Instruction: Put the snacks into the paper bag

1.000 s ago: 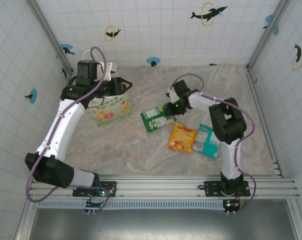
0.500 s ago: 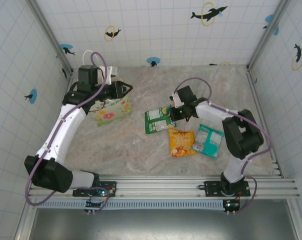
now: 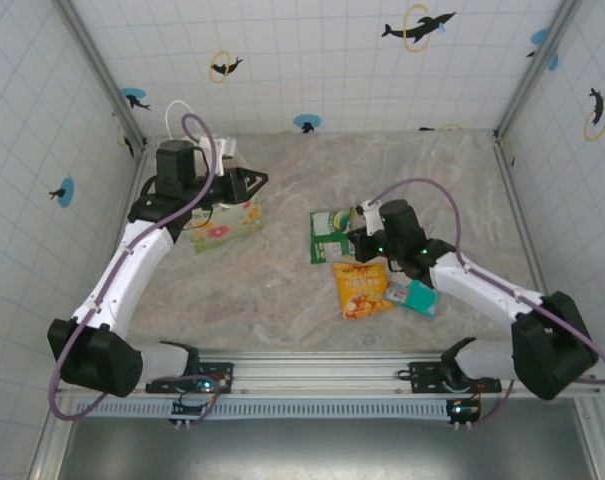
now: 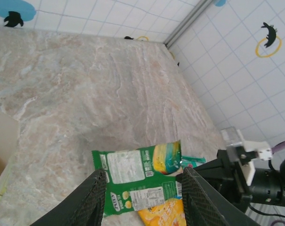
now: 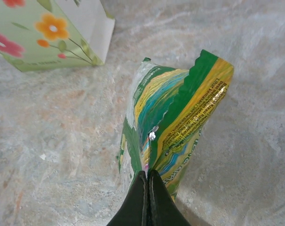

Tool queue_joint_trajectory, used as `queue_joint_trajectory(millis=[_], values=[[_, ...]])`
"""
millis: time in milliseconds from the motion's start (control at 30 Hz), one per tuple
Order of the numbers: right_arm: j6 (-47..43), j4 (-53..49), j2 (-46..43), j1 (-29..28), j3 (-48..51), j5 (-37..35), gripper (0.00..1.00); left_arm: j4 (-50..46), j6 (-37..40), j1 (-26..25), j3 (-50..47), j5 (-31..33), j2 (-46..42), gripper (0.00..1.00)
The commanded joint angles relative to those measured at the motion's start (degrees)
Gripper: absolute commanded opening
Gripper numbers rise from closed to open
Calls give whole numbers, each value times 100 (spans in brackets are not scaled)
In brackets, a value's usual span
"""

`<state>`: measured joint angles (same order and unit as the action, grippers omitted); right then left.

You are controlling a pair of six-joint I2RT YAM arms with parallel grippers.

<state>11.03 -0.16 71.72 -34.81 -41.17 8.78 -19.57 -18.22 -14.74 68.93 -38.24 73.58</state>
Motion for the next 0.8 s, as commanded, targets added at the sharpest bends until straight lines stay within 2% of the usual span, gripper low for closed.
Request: queue_joint_trajectory(millis=[0,167,333,533,767], values=[[-195,886,-528,-26,216,106,0,391,483,-15,-94,-531,-156,46],[-738,1011,-989,-17,302,733,0,408,1028,-92,-134,-1062,-125,48],[-1558,872,-1205,-15,40,1275,0,165,2014,-346,-116,-1327,-134,52],[-2549,-197,-938,-48,-797,2177,0,-330,3100,-707,29,-1344,-37,57],[-3218,-610,-705,-173,-1253,2476,0,-870,3884,-921,107,-1387,106,60]])
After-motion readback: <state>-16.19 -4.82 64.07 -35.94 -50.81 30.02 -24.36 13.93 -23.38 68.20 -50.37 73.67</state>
